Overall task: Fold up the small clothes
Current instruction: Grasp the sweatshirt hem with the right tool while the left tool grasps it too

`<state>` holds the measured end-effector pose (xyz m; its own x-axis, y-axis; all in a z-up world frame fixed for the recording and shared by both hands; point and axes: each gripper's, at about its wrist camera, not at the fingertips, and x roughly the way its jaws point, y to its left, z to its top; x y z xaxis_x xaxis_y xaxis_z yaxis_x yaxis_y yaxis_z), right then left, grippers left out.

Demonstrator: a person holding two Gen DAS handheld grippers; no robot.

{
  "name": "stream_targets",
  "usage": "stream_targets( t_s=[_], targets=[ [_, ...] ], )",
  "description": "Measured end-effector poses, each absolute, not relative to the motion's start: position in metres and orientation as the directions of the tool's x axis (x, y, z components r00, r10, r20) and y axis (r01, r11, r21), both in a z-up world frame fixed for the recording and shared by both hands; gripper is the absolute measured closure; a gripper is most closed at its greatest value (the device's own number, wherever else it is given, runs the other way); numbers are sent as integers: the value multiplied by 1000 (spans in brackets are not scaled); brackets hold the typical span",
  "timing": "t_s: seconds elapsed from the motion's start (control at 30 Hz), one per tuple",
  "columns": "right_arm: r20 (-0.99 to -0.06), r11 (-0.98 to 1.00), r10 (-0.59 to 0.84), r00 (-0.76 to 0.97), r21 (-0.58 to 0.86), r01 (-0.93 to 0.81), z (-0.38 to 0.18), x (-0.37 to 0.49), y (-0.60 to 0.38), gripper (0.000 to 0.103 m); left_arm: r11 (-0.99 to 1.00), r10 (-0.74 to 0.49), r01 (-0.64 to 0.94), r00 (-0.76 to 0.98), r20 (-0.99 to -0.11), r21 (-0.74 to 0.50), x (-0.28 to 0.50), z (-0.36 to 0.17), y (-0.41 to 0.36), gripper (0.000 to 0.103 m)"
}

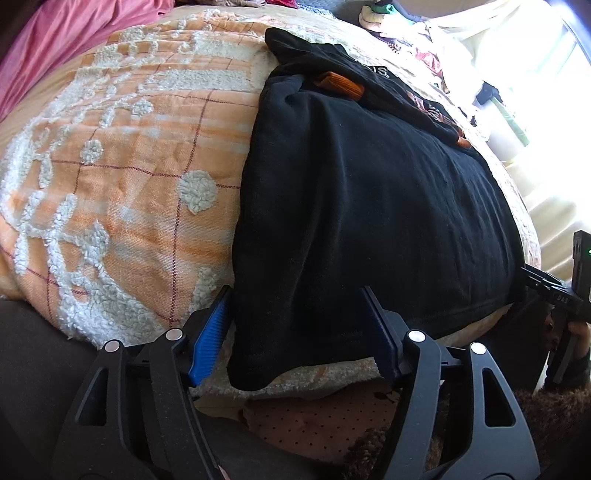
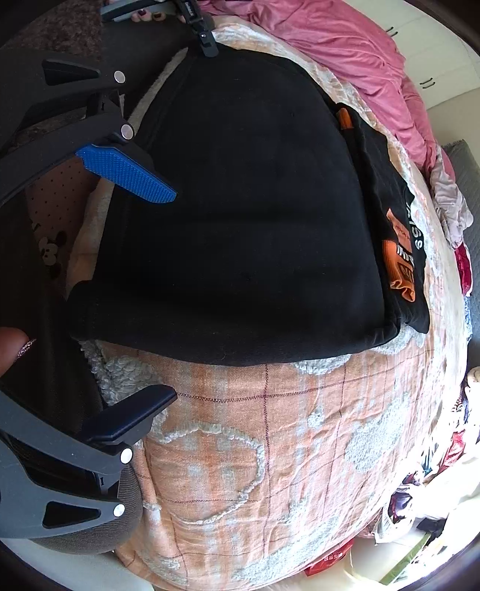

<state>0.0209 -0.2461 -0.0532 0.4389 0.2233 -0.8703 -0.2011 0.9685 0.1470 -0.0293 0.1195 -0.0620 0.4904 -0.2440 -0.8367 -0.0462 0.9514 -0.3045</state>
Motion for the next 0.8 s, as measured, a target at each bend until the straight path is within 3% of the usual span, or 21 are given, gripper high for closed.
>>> stream_targets(
  t_s=[0.3,0.37,0.4,0.47,0.57,0.63,0.8],
  targets=[
    [-886,923,313,343,198,-331,-65,26,-238,5,932,-285,-51,507,-814,-358,-35,-62,130,38],
    [-869,913,352,348,236,-334,-62,25,-244,27,931,-287,-51,507,-813,-361,-35,-62,129,37],
    [-863,914,357,358,244,-324,-61,23,-250,32,931,-288,-51,507,-812,-362,-35,-62,130,37],
    [-843,913,383,378,285,-291,-60,21,-262,58,929,-293,-50,507,-811,-366,-37,-62,131,35],
    [-802,889,453,390,376,-260,-58,18,-277,78,926,-300,-51,505,-810,-374,-35,-63,129,32],
    [-805,890,450,387,369,-267,-59,18,-276,79,929,-296,-47,501,-813,-367,-33,-63,128,32],
    [-846,905,400,353,303,-300,-60,25,-259,68,920,-305,-61,505,-807,-386,-32,-64,130,32]
  ],
)
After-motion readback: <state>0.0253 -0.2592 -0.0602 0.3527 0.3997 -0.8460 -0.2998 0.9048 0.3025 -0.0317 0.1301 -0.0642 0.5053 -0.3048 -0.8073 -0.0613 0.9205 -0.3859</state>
